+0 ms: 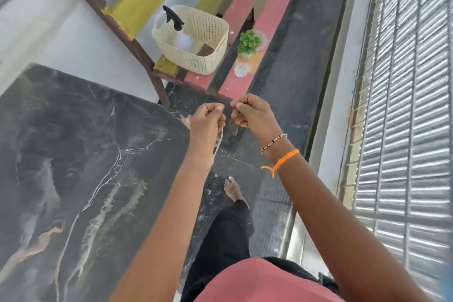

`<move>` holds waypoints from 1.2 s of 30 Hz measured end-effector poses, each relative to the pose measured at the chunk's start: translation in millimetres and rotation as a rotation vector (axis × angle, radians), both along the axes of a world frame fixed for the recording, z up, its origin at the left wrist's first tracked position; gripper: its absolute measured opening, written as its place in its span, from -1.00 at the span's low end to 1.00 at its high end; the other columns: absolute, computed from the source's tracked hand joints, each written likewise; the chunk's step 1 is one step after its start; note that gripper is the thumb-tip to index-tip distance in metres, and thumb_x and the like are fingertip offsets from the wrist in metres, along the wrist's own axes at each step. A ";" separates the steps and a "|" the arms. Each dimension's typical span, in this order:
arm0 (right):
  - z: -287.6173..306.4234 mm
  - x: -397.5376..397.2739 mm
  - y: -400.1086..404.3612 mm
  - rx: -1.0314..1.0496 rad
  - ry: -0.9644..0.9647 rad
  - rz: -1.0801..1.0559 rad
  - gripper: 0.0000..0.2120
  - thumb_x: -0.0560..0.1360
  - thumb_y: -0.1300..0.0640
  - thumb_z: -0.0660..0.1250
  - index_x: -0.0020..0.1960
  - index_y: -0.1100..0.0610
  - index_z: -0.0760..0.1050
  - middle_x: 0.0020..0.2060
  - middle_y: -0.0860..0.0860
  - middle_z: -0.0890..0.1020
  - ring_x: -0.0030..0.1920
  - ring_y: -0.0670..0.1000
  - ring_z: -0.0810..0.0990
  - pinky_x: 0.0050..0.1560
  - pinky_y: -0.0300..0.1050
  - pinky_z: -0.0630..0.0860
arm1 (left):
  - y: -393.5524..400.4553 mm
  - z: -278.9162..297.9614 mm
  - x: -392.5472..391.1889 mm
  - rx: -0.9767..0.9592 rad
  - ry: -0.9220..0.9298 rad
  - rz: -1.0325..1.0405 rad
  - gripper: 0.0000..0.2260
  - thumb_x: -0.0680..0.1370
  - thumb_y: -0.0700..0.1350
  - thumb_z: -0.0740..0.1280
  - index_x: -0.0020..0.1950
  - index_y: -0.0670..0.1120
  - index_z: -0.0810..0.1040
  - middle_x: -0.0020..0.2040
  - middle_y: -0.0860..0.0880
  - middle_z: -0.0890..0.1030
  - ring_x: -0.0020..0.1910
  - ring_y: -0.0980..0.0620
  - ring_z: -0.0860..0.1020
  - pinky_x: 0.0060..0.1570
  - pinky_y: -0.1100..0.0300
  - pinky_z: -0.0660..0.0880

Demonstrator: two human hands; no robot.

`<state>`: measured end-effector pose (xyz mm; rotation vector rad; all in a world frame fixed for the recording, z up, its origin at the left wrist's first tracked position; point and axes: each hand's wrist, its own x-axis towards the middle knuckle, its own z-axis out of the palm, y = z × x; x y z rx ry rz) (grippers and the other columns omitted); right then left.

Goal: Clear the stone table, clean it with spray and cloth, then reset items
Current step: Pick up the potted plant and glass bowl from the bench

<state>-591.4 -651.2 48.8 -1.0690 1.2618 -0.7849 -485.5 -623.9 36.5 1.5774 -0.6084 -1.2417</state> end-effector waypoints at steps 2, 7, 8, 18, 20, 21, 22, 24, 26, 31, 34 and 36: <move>-3.5 -8.9 -34.2 0.011 0.014 -0.033 -0.73 0.55 0.36 0.11 -0.25 0.12 0.41 -0.40 0.04 0.49 -0.50 -0.17 0.44 -0.42 -0.39 0.38 | -34.9 -5.3 -6.9 0.019 0.005 -0.017 -0.83 0.55 -0.24 0.20 -0.19 -0.05 0.48 -0.38 0.01 0.46 -0.42 0.13 0.40 -0.38 0.34 0.37; -13.3 -23.2 -118.0 0.052 0.076 -0.080 -0.85 0.54 0.38 0.10 -0.07 0.25 0.43 -0.38 0.04 0.49 -0.45 -0.13 0.45 -0.42 -0.41 0.39 | -120.0 -15.4 -15.6 0.072 -0.012 -0.073 -0.84 0.55 -0.21 0.21 -0.21 -0.03 0.48 -0.37 0.01 0.46 -0.38 0.10 0.41 -0.27 0.25 0.39; -15.9 -25.7 -133.4 0.052 0.075 -0.085 -0.83 0.54 0.39 0.09 -0.09 0.25 0.44 -0.38 0.05 0.49 -0.49 -0.18 0.46 -0.44 -0.42 0.38 | -135.5 -18.2 -16.3 0.079 -0.016 -0.083 -0.84 0.54 -0.20 0.20 -0.21 -0.04 0.48 -0.36 0.01 0.45 -0.37 0.09 0.41 -0.25 0.24 0.39; -63.1 -47.0 -291.5 0.187 0.071 -0.083 -0.68 0.57 0.39 0.07 -0.26 0.13 0.40 -0.40 0.10 0.46 -0.59 -0.20 0.41 -0.49 -0.38 0.30 | -265.6 -53.4 -16.0 0.209 -0.019 -0.068 -0.88 0.53 -0.22 0.20 -0.15 -0.06 0.48 -0.39 0.02 0.44 -0.41 0.10 0.37 -0.40 0.30 0.30; -83.6 -51.2 -327.8 0.230 0.119 -0.063 -0.69 0.57 0.37 0.08 -0.27 0.12 0.40 -0.40 0.08 0.47 -0.49 -0.10 0.42 -0.46 -0.34 0.30 | -291.6 -63.0 -19.0 0.250 0.006 -0.055 -0.88 0.55 -0.20 0.20 -0.15 -0.06 0.47 -0.39 0.02 0.44 -0.41 0.11 0.38 -0.36 0.29 0.33; -96.2 -53.4 -349.4 0.255 0.152 -0.046 -0.69 0.57 0.36 0.08 -0.28 0.11 0.40 -0.40 0.07 0.47 -0.45 -0.07 0.40 -0.46 -0.35 0.31 | -308.2 -70.1 -21.5 0.278 0.015 -0.051 -0.88 0.56 -0.18 0.20 -0.16 -0.06 0.46 -0.38 0.02 0.44 -0.40 0.11 0.38 -0.35 0.29 0.33; -108.3 -56.4 -365.6 0.278 0.182 -0.030 -0.69 0.57 0.35 0.09 -0.28 0.11 0.40 -0.40 0.06 0.48 -0.43 -0.05 0.39 -0.49 -0.37 0.32 | -320.8 -77.0 -24.5 0.309 0.033 -0.048 -0.86 0.57 -0.17 0.20 -0.18 -0.06 0.45 -0.38 0.02 0.43 -0.40 0.11 0.37 -0.33 0.28 0.33; -131.3 -62.1 -398.3 0.310 0.224 0.004 -0.69 0.56 0.36 0.09 -0.30 0.12 0.39 -0.41 0.07 0.47 -0.43 -0.03 0.38 -0.53 -0.40 0.33 | -345.4 -91.4 -32.0 0.375 0.107 -0.020 -0.83 0.58 -0.18 0.19 -0.21 -0.06 0.42 -0.36 -0.01 0.42 -0.38 0.08 0.37 -0.30 0.25 0.32; -153.0 -68.5 -426.4 0.347 0.262 0.033 -0.70 0.55 0.37 0.08 -0.30 0.13 0.38 -0.42 0.08 0.46 -0.44 -0.02 0.37 -0.56 -0.41 0.31 | -366.9 -106.1 -42.0 0.469 0.250 0.064 -0.86 0.58 -0.20 0.17 -0.17 -0.07 0.41 -0.31 -0.03 0.44 -0.34 0.06 0.41 -0.28 0.24 0.36; -214.2 -73.7 -497.2 0.444 0.401 0.091 -0.71 0.52 0.36 0.12 -0.33 0.11 0.34 -0.45 0.07 0.44 -0.45 -0.02 0.36 -0.46 -0.27 0.29 | -420.6 -154.5 -53.4 0.675 0.559 0.334 -0.81 0.58 -0.16 0.21 0.19 -0.12 0.42 -0.03 -0.13 0.47 -0.16 -0.03 0.51 -0.11 0.11 0.51; -243.3 -72.1 -526.2 0.435 0.529 0.130 -0.75 0.50 0.31 0.15 -0.30 0.05 0.36 -0.35 0.07 0.51 -0.32 0.05 0.46 -0.24 -0.11 0.42 | -443.0 -179.3 -53.0 0.681 0.632 0.374 -0.56 0.51 -0.06 0.35 0.35 -0.10 0.37 0.22 -0.17 0.43 0.00 -0.06 0.54 0.05 -0.02 0.52; -259.4 -73.3 -540.8 0.404 0.628 0.098 -0.83 0.49 0.30 0.12 -0.16 0.09 0.41 -0.19 0.09 0.53 -0.16 0.09 0.50 -0.04 0.01 0.48 | -456.4 -194.6 -54.4 0.670 0.647 0.388 -0.38 0.45 -0.08 0.41 0.44 -0.09 0.22 0.34 -0.21 0.39 0.22 -0.12 0.49 0.12 -0.08 0.51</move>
